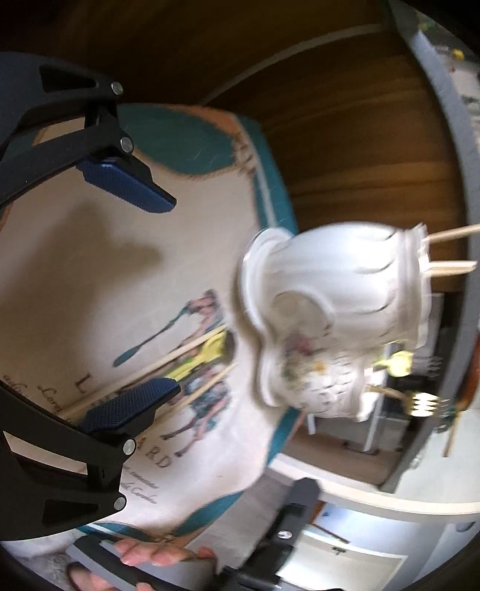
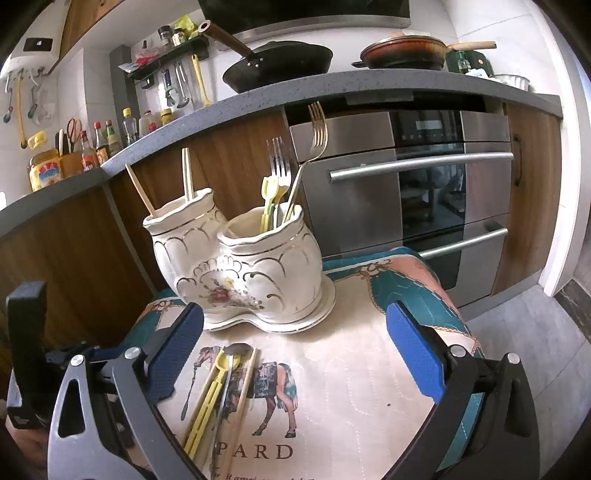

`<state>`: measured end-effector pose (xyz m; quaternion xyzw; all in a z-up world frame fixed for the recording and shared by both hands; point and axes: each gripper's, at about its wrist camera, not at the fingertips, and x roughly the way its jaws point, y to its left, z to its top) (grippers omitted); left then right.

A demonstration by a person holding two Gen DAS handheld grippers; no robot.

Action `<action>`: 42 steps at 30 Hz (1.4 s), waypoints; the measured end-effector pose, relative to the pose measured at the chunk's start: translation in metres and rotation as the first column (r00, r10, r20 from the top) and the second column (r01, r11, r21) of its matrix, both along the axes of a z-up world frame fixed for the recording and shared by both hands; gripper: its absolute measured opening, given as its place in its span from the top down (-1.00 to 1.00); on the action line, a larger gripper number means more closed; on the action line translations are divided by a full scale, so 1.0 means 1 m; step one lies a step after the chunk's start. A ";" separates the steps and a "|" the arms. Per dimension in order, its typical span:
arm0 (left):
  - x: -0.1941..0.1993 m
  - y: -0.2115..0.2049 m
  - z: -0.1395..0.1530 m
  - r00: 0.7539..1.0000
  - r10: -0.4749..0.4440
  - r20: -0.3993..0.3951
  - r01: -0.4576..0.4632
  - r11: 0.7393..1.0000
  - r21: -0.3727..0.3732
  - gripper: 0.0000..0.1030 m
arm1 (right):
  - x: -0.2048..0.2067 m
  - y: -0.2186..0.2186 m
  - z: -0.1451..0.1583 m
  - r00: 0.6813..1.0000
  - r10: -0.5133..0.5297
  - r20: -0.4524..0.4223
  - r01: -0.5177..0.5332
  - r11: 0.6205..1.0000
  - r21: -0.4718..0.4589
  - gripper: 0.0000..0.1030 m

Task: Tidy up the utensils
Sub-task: 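Lower both open tools over the remaining utensils on the mat, then grasp a wooden chopstick with the left tool while the right tool grasps a gold spoon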

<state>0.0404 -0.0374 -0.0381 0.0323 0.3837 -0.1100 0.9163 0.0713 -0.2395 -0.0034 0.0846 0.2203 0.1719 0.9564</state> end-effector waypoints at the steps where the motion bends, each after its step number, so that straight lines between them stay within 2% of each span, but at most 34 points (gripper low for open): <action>1: 0.000 -0.002 -0.002 1.000 -0.006 -0.006 0.006 1.000 0.010 -0.75 | 0.000 0.000 0.000 1.000 0.002 0.002 -0.002 1.000 -0.002 -0.90; 9: 0.006 -0.022 -0.018 0.993 -0.067 -0.093 0.072 0.996 0.055 -0.44 | 0.002 -0.004 0.002 1.000 0.013 -0.004 -0.013 1.000 0.015 -0.90; 12: 0.004 -0.029 -0.020 0.993 -0.078 -0.092 0.086 0.993 0.078 -0.35 | 0.001 -0.004 0.004 1.000 0.025 0.006 -0.026 1.000 0.014 -0.90; 14: 0.004 -0.030 -0.020 0.992 -0.086 -0.091 0.093 0.992 0.080 -0.23 | 0.001 -0.002 0.004 0.999 0.037 0.003 -0.037 0.999 0.006 -0.90; 16: 0.005 -0.030 -0.019 0.991 -0.100 -0.090 0.108 0.991 0.081 0.02 | 0.002 0.002 0.003 0.999 0.054 -0.007 -0.054 0.999 -0.011 -0.90; 19: 0.007 -0.028 -0.018 0.989 -0.118 -0.085 0.125 0.988 0.093 0.33 | 0.003 0.012 -0.001 0.995 0.092 -0.040 -0.095 0.993 -0.073 -0.90; 21: 0.008 -0.025 -0.017 0.988 -0.130 -0.085 0.137 0.986 0.089 0.45 | 0.004 0.020 -0.006 0.992 0.106 -0.070 -0.114 0.986 -0.123 -0.89; 22: 0.009 -0.022 -0.016 0.989 -0.123 -0.083 0.130 0.987 0.096 0.67 | 0.005 0.024 -0.009 0.989 0.118 -0.088 -0.129 0.981 -0.143 -0.82; 23: 0.011 -0.020 -0.016 0.990 -0.114 -0.081 0.123 0.987 0.106 0.75 | 0.005 0.027 -0.012 0.987 0.124 -0.100 -0.139 0.978 -0.157 -0.77; 26: 0.013 -0.014 -0.015 0.989 -0.116 -0.087 0.124 0.988 0.090 0.80 | 0.009 0.037 -0.022 0.978 0.145 -0.151 -0.174 0.965 -0.197 -0.57; 28: 0.013 -0.012 -0.015 0.990 -0.117 -0.084 0.126 0.986 0.106 0.89 | 0.011 0.042 -0.026 0.972 0.160 -0.174 -0.194 0.960 -0.202 -0.25; 29: 0.013 -0.011 -0.014 0.990 -0.117 -0.083 0.126 0.986 0.111 0.89 | 0.011 0.046 -0.029 0.965 0.177 -0.193 -0.215 0.955 -0.203 -0.16; 31: 0.014 -0.007 -0.013 0.990 -0.116 -0.085 0.125 0.986 0.109 0.89 | 0.010 0.055 -0.033 0.954 0.203 -0.222 -0.252 0.942 -0.223 0.20; 32: 0.014 -0.004 -0.013 0.990 -0.113 -0.085 0.122 0.987 0.106 0.89 | 0.010 0.058 -0.036 0.950 0.210 -0.231 -0.263 0.936 -0.235 0.26; 34: 0.014 -0.002 -0.013 0.990 -0.114 -0.085 0.122 0.988 0.099 0.89 | 0.009 0.067 -0.040 0.943 0.222 -0.248 -0.284 0.925 -0.252 0.51; 39: 0.014 -0.007 -0.014 0.990 -0.114 -0.082 0.123 0.987 0.107 0.89 | 0.012 0.081 -0.042 0.932 0.248 -0.264 -0.311 0.920 -0.237 0.77; 42: 0.014 -0.006 -0.014 0.990 -0.115 -0.082 0.123 0.987 0.105 0.89 | 0.018 0.088 -0.045 0.927 0.248 -0.281 -0.316 0.920 -0.230 0.84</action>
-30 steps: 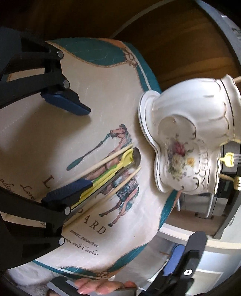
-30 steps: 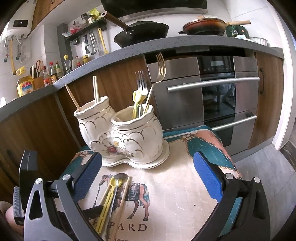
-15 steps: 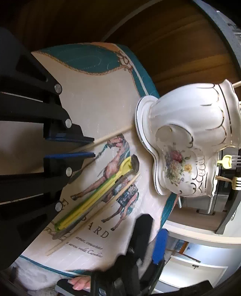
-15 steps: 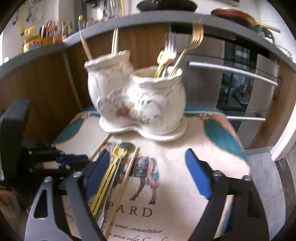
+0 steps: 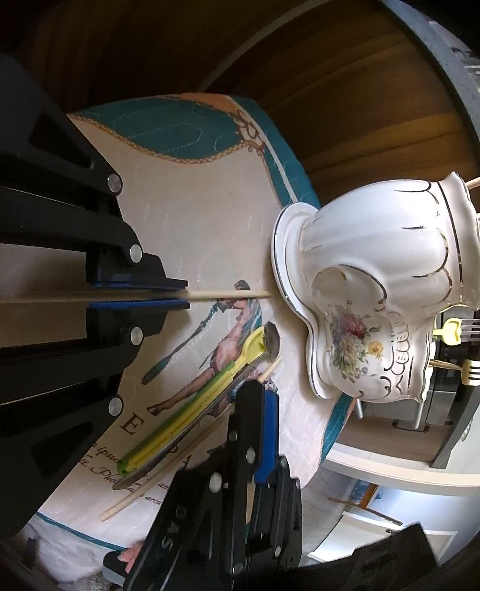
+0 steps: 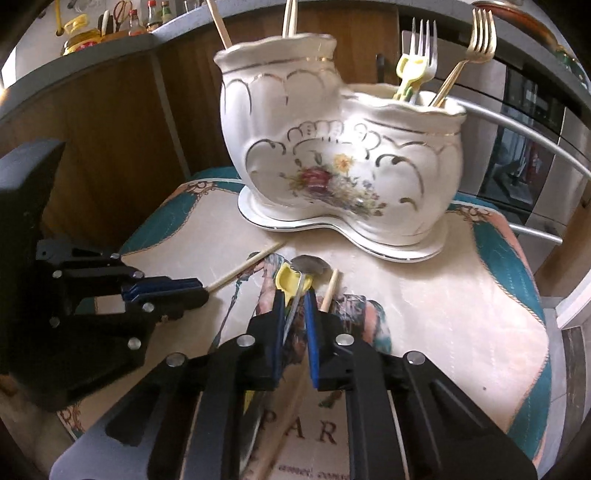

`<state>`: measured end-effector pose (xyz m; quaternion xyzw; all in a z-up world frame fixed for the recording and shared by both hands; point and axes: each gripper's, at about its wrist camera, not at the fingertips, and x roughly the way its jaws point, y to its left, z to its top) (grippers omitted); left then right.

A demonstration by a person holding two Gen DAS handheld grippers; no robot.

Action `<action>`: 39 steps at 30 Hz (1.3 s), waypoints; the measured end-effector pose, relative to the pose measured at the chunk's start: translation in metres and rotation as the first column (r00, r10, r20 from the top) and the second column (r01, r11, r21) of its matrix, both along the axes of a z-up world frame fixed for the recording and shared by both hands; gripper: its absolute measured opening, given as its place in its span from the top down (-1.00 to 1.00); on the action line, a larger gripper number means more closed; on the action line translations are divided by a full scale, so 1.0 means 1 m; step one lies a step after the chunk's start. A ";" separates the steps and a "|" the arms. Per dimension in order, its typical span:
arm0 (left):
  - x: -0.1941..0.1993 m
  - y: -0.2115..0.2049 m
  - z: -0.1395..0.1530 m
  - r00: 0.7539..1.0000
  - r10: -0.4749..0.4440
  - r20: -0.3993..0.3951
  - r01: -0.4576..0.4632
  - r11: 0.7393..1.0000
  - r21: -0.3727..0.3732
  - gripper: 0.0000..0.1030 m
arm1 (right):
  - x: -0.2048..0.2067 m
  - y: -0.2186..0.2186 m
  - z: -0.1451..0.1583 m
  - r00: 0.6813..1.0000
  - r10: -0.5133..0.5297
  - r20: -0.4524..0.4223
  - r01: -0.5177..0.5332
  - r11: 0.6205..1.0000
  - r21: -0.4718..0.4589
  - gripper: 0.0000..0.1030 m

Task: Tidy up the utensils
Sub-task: 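Grasp a wooden chopstick with the left tool while the right tool grasps a gold spoon, then lift and carry the chopstick with the left tool while the right tool carries the spoon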

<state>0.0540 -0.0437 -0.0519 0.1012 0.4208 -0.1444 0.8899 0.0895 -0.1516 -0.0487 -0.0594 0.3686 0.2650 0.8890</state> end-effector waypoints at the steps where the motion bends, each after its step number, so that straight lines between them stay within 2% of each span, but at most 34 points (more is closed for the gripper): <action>1: 0.000 0.000 0.000 1.000 0.000 0.000 0.000 1.000 0.001 0.89 | 0.003 0.001 -0.002 1.000 -0.003 -0.019 0.003 1.000 0.008 0.84; 3: 0.000 0.000 0.000 1.000 0.000 0.000 0.000 1.000 0.000 0.89 | 0.009 0.000 -0.003 0.998 0.005 -0.057 -0.002 0.999 0.047 0.84; 9: -0.001 0.001 -0.001 1.000 0.002 -0.005 -0.002 1.000 -0.006 0.89 | 0.022 -0.001 -0.008 0.992 -0.015 -0.121 0.023 0.997 0.073 0.84; 17: -0.001 -0.002 0.000 1.000 -0.002 -0.002 0.002 1.000 0.010 0.86 | 0.028 0.009 -0.010 0.993 -0.006 -0.122 0.012 0.999 0.051 0.83; 24: 0.001 -0.001 0.001 1.000 0.000 -0.006 0.000 1.000 0.001 0.85 | 0.044 0.010 -0.017 0.985 -0.019 -0.171 0.034 0.995 0.091 0.79; 26: 0.001 0.001 0.001 1.000 -0.002 -0.010 0.001 1.000 -0.015 0.86 | 0.044 0.008 -0.017 0.985 -0.019 -0.172 0.036 0.995 0.097 0.86; 27: 0.001 0.002 0.002 1.000 -0.002 -0.013 0.002 1.000 -0.024 0.86 | 0.044 0.008 -0.016 0.985 -0.015 -0.170 0.033 0.994 0.103 0.92; 33: -0.001 0.006 0.003 1.000 -0.020 -0.011 0.020 0.999 -0.034 0.90 | 0.024 -0.002 -0.002 0.994 0.004 -0.108 0.009 0.992 0.124 0.94; 39: -0.010 0.009 0.017 0.999 -0.047 0.023 0.048 0.996 -0.068 0.90 | -0.003 -0.020 0.030 0.999 0.050 -0.004 -0.048 0.979 0.199 0.95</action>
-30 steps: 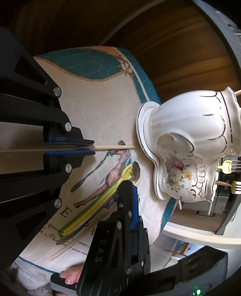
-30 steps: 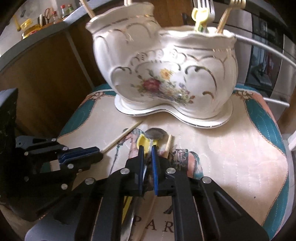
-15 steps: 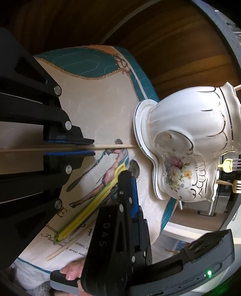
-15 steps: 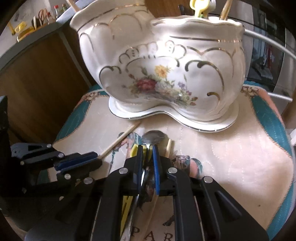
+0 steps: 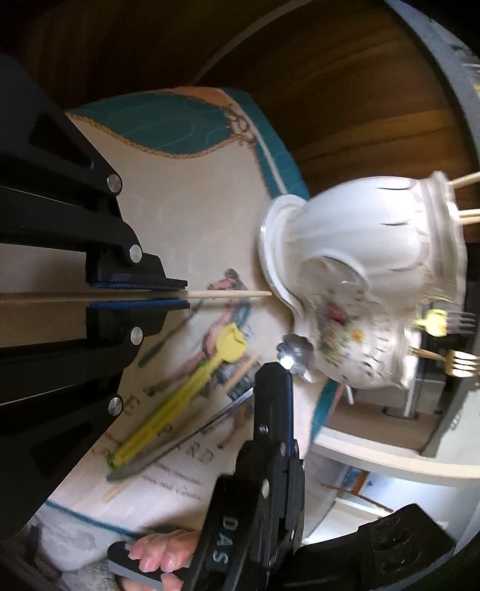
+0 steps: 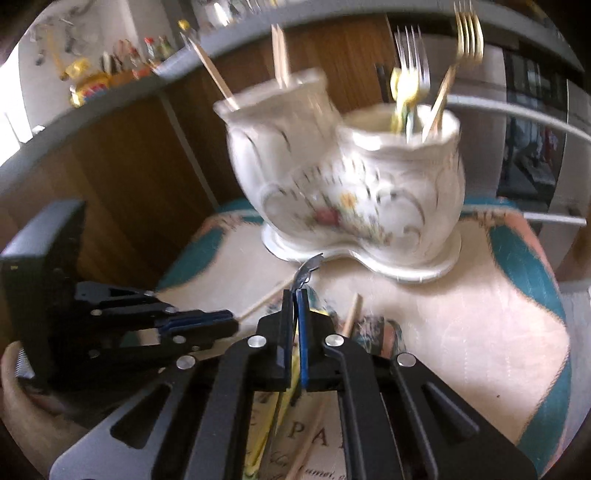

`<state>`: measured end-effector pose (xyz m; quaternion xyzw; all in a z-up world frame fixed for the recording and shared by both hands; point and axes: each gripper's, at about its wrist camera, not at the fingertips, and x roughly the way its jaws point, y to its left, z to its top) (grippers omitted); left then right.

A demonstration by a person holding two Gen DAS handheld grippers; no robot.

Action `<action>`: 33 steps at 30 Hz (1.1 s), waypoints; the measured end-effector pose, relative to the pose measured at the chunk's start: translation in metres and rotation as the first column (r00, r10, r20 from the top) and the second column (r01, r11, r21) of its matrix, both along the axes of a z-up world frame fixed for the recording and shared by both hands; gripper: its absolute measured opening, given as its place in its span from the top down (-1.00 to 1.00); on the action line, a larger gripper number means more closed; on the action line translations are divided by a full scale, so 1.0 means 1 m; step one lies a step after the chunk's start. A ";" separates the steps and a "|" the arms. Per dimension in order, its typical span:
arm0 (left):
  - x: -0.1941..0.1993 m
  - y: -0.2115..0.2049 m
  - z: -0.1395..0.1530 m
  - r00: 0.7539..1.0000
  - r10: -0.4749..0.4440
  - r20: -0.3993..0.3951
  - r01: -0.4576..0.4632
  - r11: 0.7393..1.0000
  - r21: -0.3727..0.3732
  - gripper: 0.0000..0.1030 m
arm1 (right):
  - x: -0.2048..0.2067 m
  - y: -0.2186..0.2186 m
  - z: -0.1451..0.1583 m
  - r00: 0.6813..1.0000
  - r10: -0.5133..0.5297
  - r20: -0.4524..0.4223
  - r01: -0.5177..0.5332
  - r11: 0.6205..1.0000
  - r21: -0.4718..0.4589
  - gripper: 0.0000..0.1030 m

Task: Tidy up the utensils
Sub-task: 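Lift and carry the chopstick with the left tool while the right tool carries the spoon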

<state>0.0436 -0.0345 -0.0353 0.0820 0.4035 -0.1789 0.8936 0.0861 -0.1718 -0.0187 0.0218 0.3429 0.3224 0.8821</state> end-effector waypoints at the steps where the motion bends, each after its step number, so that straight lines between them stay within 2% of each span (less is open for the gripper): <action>1: -0.003 0.001 0.006 1.000 -0.001 0.020 0.002 1.000 -0.012 0.90 | -0.004 -0.002 0.006 1.000 0.002 0.021 -0.002 1.000 0.011 0.96; 6: -0.016 0.002 0.028 0.991 -0.006 0.133 0.016 0.997 -0.071 0.90 | -0.023 -0.017 0.040 0.986 -0.031 0.167 0.019 0.997 0.071 0.97; 9: -0.025 0.002 0.041 0.978 -0.016 0.206 0.037 0.994 -0.100 0.90 | -0.037 -0.025 0.058 0.958 -0.075 0.278 0.050 0.994 0.094 0.97; 13: -0.035 0.005 0.056 0.955 -0.001 0.298 0.043 0.990 -0.133 0.90 | -0.050 -0.035 0.075 0.917 -0.128 0.377 0.082 0.987 0.136 0.97; 16: -0.037 0.006 0.072 0.921 0.043 0.388 0.033 0.982 -0.187 0.90 | -0.053 -0.040 0.091 0.875 -0.175 0.451 0.113 0.981 0.159 0.97; 20: -0.024 0.009 0.102 0.882 0.095 0.462 0.037 0.963 -0.267 0.90 | -0.044 -0.045 0.112 0.831 -0.235 0.504 0.155 0.968 0.195 0.97; 24: -0.005 0.008 0.125 0.841 0.130 0.525 0.042 0.952 -0.304 0.90 | -0.026 -0.055 0.125 0.784 -0.305 0.541 0.206 0.949 0.237 0.97; 30: 0.035 0.003 0.150 0.774 0.208 0.599 0.042 0.926 -0.375 0.90 | 0.007 -0.077 0.132 0.739 -0.425 0.524 0.274 0.899 0.342 0.97; 33: 0.048 -0.001 0.153 0.743 0.219 0.632 0.047 0.926 -0.375 0.90 | 0.020 -0.088 0.133 0.720 -0.472 0.509 0.290 0.871 0.397 0.97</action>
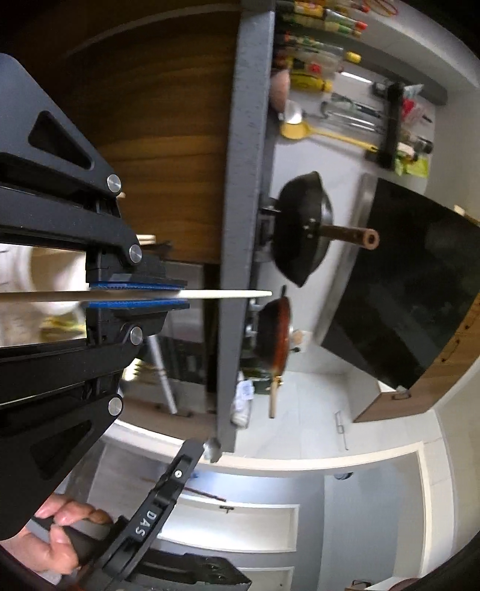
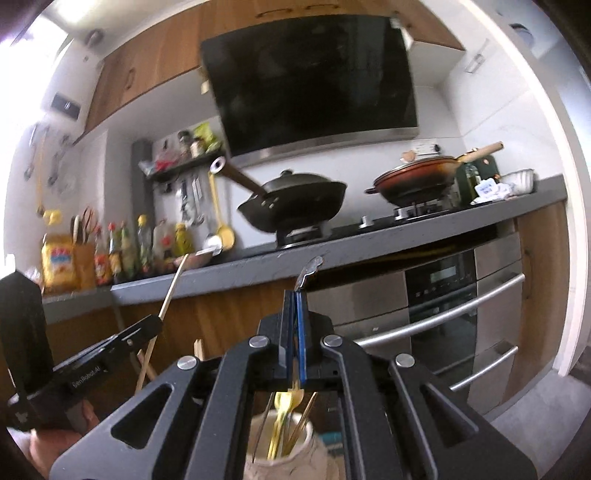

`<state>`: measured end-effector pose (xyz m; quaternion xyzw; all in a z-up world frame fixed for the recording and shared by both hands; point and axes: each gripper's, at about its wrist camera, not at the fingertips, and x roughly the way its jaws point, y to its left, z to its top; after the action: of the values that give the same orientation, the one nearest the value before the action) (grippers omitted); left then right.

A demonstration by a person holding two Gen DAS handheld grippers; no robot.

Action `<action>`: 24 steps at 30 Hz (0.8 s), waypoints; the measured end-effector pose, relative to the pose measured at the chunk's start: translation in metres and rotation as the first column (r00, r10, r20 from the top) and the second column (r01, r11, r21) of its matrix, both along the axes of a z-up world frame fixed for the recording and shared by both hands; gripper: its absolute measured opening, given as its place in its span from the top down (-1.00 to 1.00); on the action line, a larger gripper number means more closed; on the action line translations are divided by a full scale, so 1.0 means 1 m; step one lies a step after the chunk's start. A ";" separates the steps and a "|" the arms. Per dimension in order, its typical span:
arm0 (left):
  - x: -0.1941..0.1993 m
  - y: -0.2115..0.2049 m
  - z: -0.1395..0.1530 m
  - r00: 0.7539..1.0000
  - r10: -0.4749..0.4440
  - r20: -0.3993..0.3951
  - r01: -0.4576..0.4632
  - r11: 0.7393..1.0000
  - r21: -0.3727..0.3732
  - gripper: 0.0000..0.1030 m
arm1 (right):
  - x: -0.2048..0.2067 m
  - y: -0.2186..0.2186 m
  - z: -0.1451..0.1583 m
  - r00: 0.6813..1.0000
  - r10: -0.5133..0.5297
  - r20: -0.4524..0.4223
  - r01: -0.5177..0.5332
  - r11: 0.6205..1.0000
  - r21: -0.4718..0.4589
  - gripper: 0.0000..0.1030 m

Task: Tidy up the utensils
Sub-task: 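Lift and carry the chopstick with the left tool while the right tool carries the spoon, then insert chopstick into taller cup with left tool while right tool inserts spoon in smaller cup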

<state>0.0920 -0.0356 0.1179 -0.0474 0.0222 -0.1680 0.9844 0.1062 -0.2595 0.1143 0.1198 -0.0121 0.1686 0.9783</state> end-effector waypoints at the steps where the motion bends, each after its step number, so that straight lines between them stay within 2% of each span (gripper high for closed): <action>1: 0.007 -0.004 0.000 1.000 0.005 0.016 -0.005 1.000 0.007 0.90 | 0.006 -0.002 0.000 1.000 -0.006 0.005 0.006 1.000 0.010 0.97; 7: 0.030 -0.021 -0.011 0.995 0.056 0.086 -0.062 0.995 0.073 0.90 | 0.032 0.001 -0.018 0.999 0.015 -0.034 -0.015 1.000 -0.008 0.97; 11: 0.036 -0.025 -0.021 0.995 0.051 0.081 -0.058 0.995 0.085 0.90 | 0.039 0.012 -0.031 0.998 0.025 -0.055 -0.029 0.998 -0.064 0.97; 18: 0.015 -0.026 -0.033 0.996 0.021 0.086 -0.032 0.991 0.130 0.90 | 0.036 0.025 -0.041 0.999 0.025 -0.039 -0.030 0.990 -0.135 0.97; 24: -0.011 -0.017 -0.043 1.000 -0.008 0.024 0.005 0.991 0.132 0.90 | 0.028 0.029 -0.053 0.998 0.036 -0.052 -0.046 0.981 -0.191 0.97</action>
<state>0.0806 -0.0522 0.0754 0.0201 0.0212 -0.1698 0.9850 0.1342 -0.2310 0.0616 0.0293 0.0305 0.1861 0.9816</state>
